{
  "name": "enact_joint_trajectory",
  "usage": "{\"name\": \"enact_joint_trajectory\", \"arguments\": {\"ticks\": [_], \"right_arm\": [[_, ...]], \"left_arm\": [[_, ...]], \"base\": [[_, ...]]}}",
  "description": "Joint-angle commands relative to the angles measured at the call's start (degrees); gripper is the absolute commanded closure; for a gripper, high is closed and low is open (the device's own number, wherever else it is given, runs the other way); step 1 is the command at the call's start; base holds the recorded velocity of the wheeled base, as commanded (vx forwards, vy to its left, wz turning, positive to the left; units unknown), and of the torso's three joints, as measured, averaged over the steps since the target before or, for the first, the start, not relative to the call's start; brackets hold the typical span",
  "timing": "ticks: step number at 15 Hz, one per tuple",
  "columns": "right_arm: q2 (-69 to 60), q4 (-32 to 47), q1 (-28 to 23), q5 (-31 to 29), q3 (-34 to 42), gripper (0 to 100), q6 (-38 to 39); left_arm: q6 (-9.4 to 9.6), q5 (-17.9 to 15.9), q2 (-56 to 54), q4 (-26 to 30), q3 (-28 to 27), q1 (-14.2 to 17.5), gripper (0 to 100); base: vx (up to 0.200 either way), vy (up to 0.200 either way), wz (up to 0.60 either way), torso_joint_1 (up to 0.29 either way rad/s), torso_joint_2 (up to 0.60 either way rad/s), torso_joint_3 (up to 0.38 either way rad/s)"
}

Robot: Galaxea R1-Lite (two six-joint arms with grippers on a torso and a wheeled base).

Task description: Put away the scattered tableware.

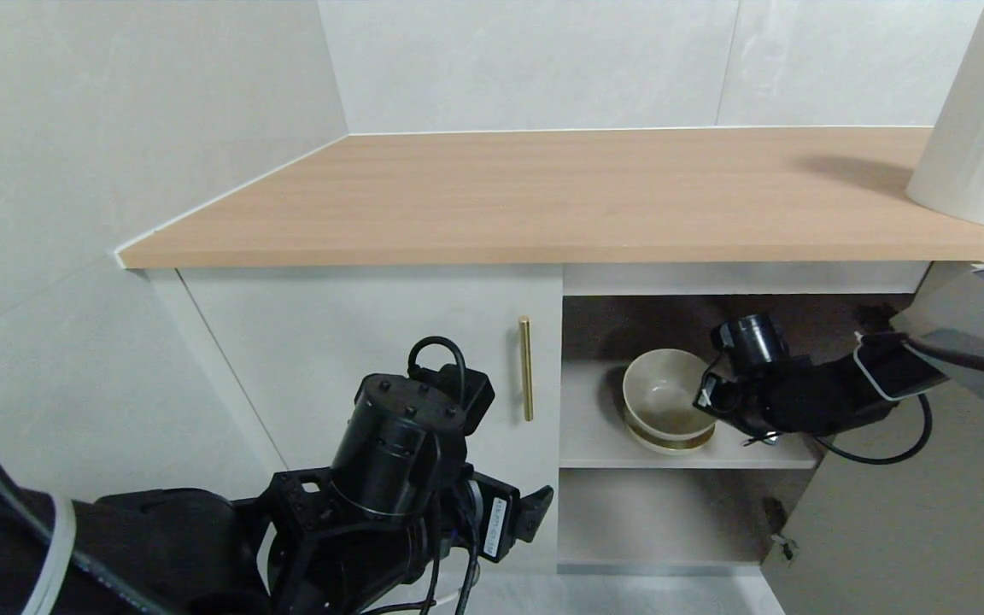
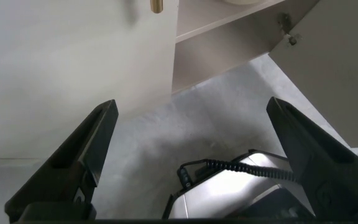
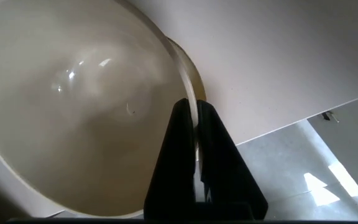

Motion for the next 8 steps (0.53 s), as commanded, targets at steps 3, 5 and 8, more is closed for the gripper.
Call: {"name": "enact_joint_trajectory", "arguments": {"ticks": [3, 5, 8], "right_arm": [[-0.2, 0.1, 0.3, 0.2, 0.4, 0, -0.1], [-1.2, 0.3, 0.5, 0.5, 0.7, 0, -0.2], [-7.0, 1.4, 0.5, 3.9, 3.8, 0, -0.8]], "left_arm": [[-0.04, 0.3, -0.1, -0.1, -0.1, 0.5, 0], [-0.04, 0.3, -0.1, -0.1, -0.1, 0.5, 0], [-3.47, 0.5, -2.4, -3.1, -0.7, 2.2, 0]], "base": [[0.0, 0.0, 0.0, 0.0, 0.0, 0.0], [0.0, 0.0, 0.0, 0.0, 0.0, 0.0], [0.0, 0.0, 0.0, 0.0, 0.0, 0.0]]}}
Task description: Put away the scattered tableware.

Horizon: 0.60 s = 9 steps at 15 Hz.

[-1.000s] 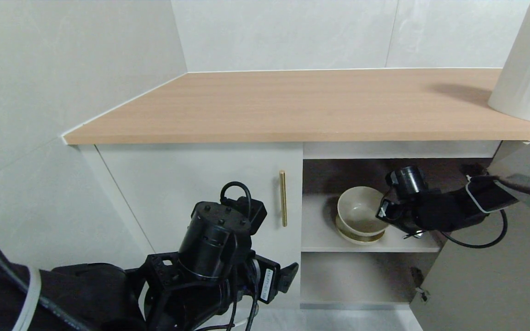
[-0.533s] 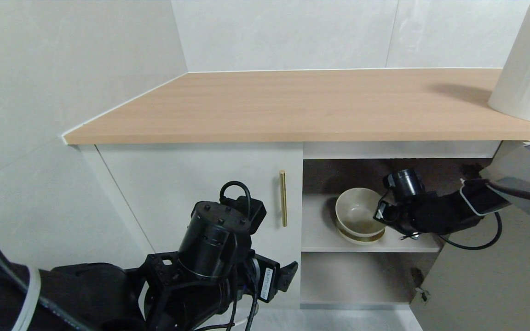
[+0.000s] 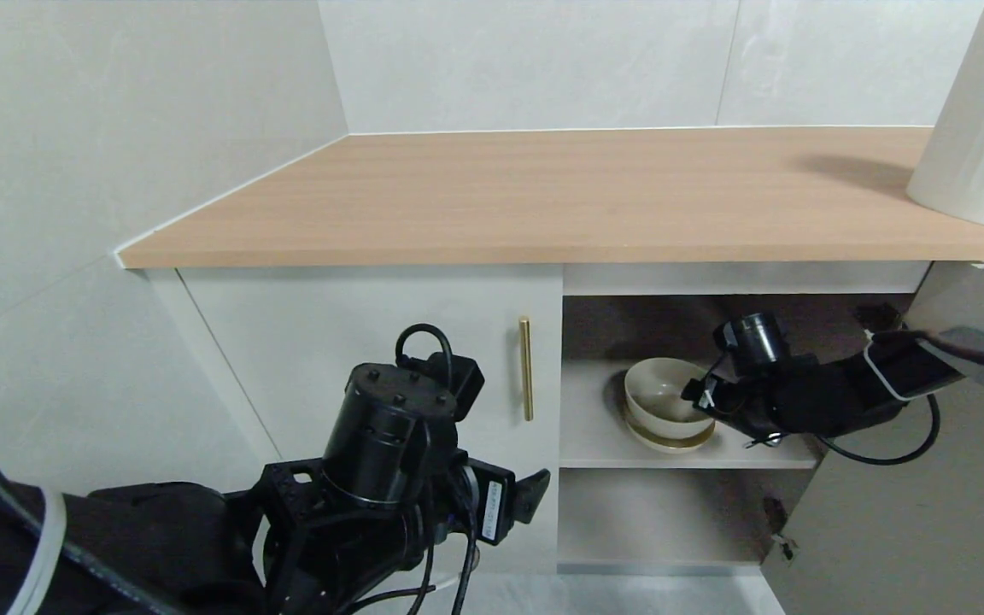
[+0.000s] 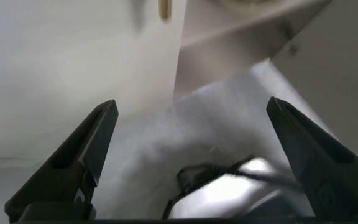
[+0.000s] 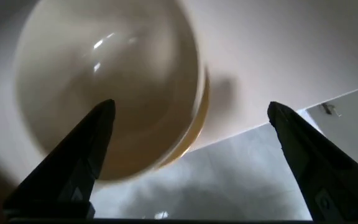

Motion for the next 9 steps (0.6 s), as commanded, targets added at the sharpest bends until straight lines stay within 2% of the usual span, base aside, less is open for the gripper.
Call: {"name": "enact_joint_trajectory", "arguments": {"ticks": [1, 5, 6, 7, 9], "right_arm": [[-6.6, 1.3, 0.0, 2.8, 2.8, 0, -1.1], [-33.9, 13.4, 1.5, 8.9, 11.7, 0, -11.4], [-38.1, 16.6, 1.7, 10.5, 12.3, 0, -12.3], [-43.8, 22.4, 4.3, 13.0, 13.7, 0, -12.4], [-48.5, 29.7, 6.7, 13.8, 15.3, 0, -12.5]], "left_arm": [[-1.74, 0.1, -2.8, -2.0, -0.4, 1.9, 0], [-2.01, -0.2, -12.4, 0.0, 1.5, 10.1, 0], [-2.01, -0.3, -13.9, 0.7, 2.3, 11.4, 0], [-2.01, -1.0, -15.6, 1.3, 3.9, 13.1, 0], [-1.65, -3.2, -17.7, 1.3, 7.3, 14.0, 0]], "base": [[0.0, 0.0, 0.0, 0.0, 0.0, 0.0], [0.0, 0.0, 0.0, 0.0, 0.0, 0.0], [0.0, 0.0, 0.0, 0.0, 0.0, 0.0], [0.0, 0.0, 0.0, 0.0, 0.0, 0.0], [0.0, 0.0, 0.0, 0.0, 0.0, 0.0]]}}
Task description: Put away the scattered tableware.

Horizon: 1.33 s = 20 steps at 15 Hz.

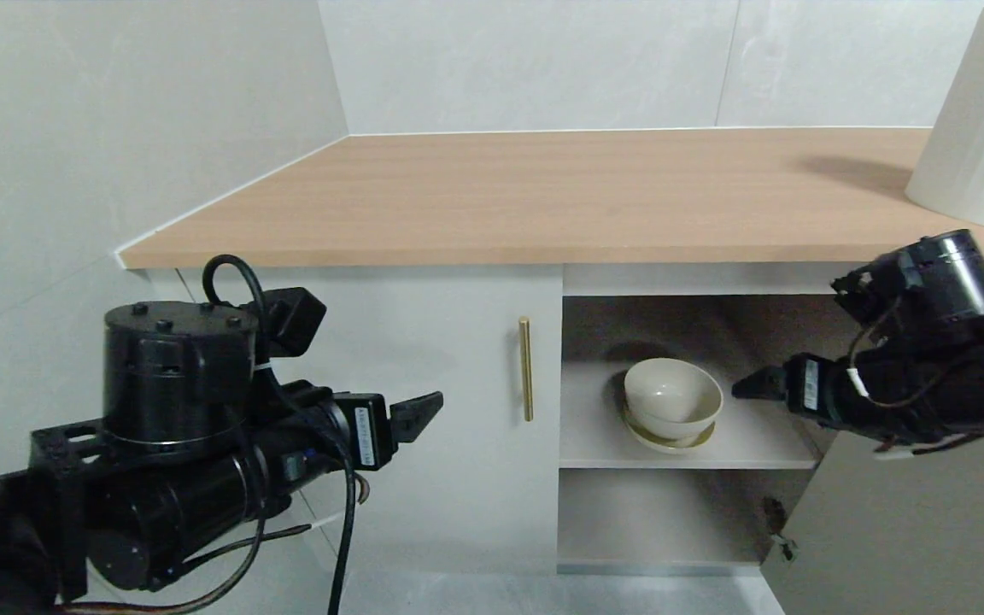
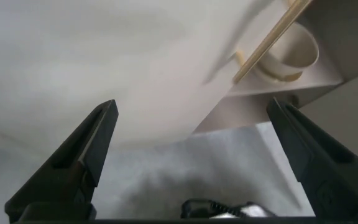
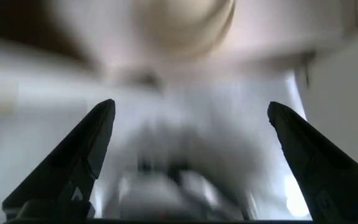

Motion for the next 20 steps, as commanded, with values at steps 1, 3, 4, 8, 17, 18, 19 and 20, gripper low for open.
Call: {"name": "enact_joint_trajectory", "arguments": {"ticks": [1, 3, 4, 8, 17, 18, 19, 20], "right_arm": [[-13.8, 8.4, 3.4, 1.8, 3.6, 0, -1.5], [-16.1, 10.8, 3.4, 1.7, 4.0, 0, -1.5], [-17.2, 12.0, 3.8, 2.4, 5.0, 0, -1.5], [-17.4, 12.3, 5.2, 0.7, 5.7, 0, -4.0], [-17.4, 12.3, 6.5, -0.8, 6.5, 0, -4.1], [-17.4, 12.3, 6.6, -0.8, 6.5, 0, -4.3], [-17.4, 12.3, 6.7, -0.8, 6.9, 0, -4.8], [-17.4, 12.3, 6.7, -0.8, 7.2, 0, -5.2]], "left_arm": [[0.8, -1.4, -4.4, 0.1, 3.9, 1.9, 0], [1.68, -2.5, -5.7, -0.1, 6.9, 5.2, 0], [1.5, -2.8, -6.2, -0.1, 8.1, 5.3, 0], [1.77, -2.8, -7.3, -0.1, 8.6, 5.2, 0], [1.77, -2.7, -7.1, 0.1, 8.4, 4.1, 0], [1.77, -2.7, -6.9, 0.1, 8.4, 4.1, 0], [1.77, -2.7, -6.9, 0.2, 8.5, 4.1, 0], [1.77, -2.7, -6.9, 0.2, 8.5, 4.1, 0]], "base": [[0.0, 0.0, 0.0, 0.0, 0.0, 0.0], [0.0, 0.0, 0.0, 0.0, 0.0, 0.0], [0.0, 0.0, 0.0, 0.0, 0.0, 0.0], [0.0, 0.0, 0.0, 0.0, 0.0, 0.0], [-0.156, 0.0, 0.0, 0.001, 0.0, 0.0], [-0.2, 0.0, 0.0, 0.007, 0.0, 0.007], [-0.2, 0.0, 0.0, 0.002, 0.0, -0.002], [-0.2, 0.0, 0.0, -0.002, 0.0, 0.007]]}}
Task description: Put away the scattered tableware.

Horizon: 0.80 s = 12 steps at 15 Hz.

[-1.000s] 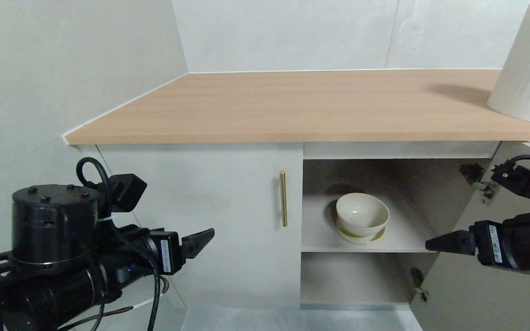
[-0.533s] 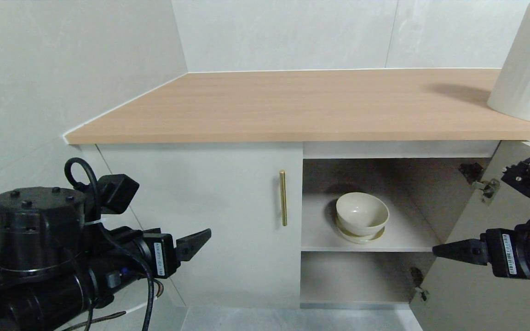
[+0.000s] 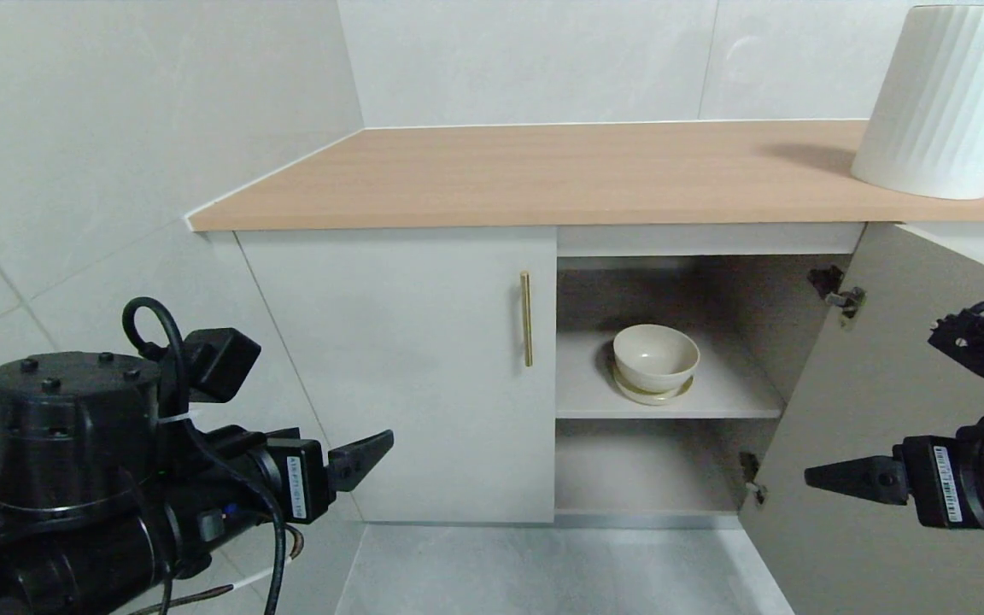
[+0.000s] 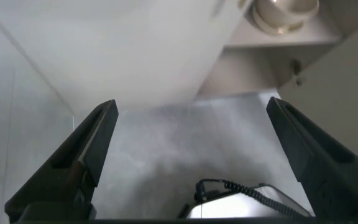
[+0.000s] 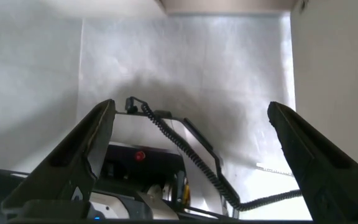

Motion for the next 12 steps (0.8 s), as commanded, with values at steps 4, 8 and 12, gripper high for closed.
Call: {"name": "enact_joint_trajectory", "arguments": {"ticks": [4, 8, 12], "right_arm": [[0.3, 0.0, 0.2, 0.0, 0.4, 0, -0.1], [0.4, 0.0, 0.2, -0.1, 0.4, 0, -0.1], [0.0, 0.0, 0.2, -0.1, 0.2, 0, -0.1]], "left_arm": [[-0.04, 0.0, 0.3, 0.5, 0.0, 0.0, 0], [-0.04, 0.0, 0.4, 0.5, 0.0, 0.0, 0], [-0.04, 0.0, 0.4, 0.5, 0.0, 0.0, 0]], "base": [[-0.2, 0.0, 0.0, 0.004, 0.0, 0.002], [-0.15, 0.0, 0.0, -0.002, 0.0, 0.002], [0.0, 0.0, 0.0, 0.0, 0.0, 0.0]]}}
